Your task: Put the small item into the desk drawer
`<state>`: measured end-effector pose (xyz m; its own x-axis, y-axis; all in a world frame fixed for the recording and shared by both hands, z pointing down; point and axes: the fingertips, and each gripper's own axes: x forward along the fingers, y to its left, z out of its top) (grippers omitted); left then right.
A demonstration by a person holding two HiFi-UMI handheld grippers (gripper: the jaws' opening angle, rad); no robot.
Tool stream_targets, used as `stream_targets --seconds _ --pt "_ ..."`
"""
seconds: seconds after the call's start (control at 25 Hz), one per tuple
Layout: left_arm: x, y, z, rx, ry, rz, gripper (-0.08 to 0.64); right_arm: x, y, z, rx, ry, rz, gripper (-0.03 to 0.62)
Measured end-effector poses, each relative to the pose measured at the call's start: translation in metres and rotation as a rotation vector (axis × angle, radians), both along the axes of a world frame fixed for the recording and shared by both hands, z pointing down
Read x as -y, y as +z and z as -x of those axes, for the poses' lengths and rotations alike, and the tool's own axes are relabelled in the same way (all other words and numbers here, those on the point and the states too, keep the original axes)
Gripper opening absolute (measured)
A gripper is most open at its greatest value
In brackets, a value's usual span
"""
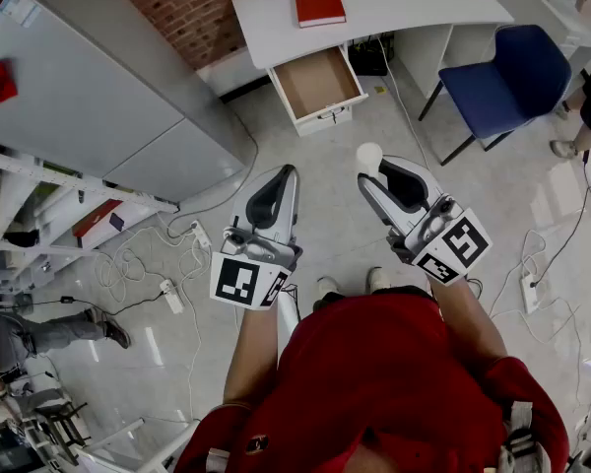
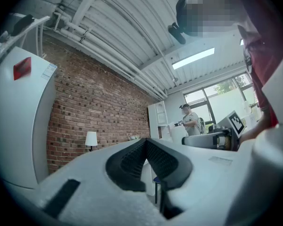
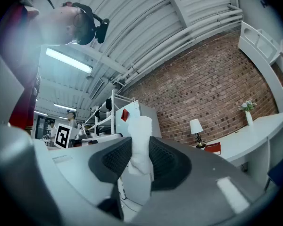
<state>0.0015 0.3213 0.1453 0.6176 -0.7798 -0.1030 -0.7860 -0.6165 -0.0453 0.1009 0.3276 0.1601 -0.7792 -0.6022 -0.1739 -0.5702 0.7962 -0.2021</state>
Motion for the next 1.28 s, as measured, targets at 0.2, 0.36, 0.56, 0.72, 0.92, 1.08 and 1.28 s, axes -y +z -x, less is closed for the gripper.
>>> stream_targets --seconds 0.2,0.36,0.56,0.72,0.92,1.08,1.28 --pt "0.0 0.001 -0.01 0.001 -0.003 0.004 0.006 -0.006 0.0 -0.006 -0.013 -0.014 -0.019 0.13" --pt "0.003 0.002 -0.027 0.009 -0.015 0.008 0.005 -0.004 0.005 -0.02 -0.033 -0.022 -0.018 0.131" --pt "0.009 0.004 -0.043 0.022 -0.044 0.008 0.006 0.005 0.012 -0.042 -0.026 -0.035 -0.002 0.131" --pt "0.019 0.007 -0.07 0.038 -0.075 0.007 0.006 0.016 0.018 -0.073 -0.013 -0.052 -0.003 0.131" --pt "0.04 0.011 -0.08 0.053 -0.104 0.02 0.006 0.042 0.024 -0.087 -0.022 -0.06 0.009 0.13" --pt "0.054 0.02 -0.079 0.047 -0.118 0.03 0.006 0.054 0.033 -0.089 -0.029 -0.06 0.02 0.131" --pt "0.083 0.033 -0.064 0.039 -0.112 0.035 0.006 0.083 0.047 -0.075 -0.049 -0.05 0.042 0.131"
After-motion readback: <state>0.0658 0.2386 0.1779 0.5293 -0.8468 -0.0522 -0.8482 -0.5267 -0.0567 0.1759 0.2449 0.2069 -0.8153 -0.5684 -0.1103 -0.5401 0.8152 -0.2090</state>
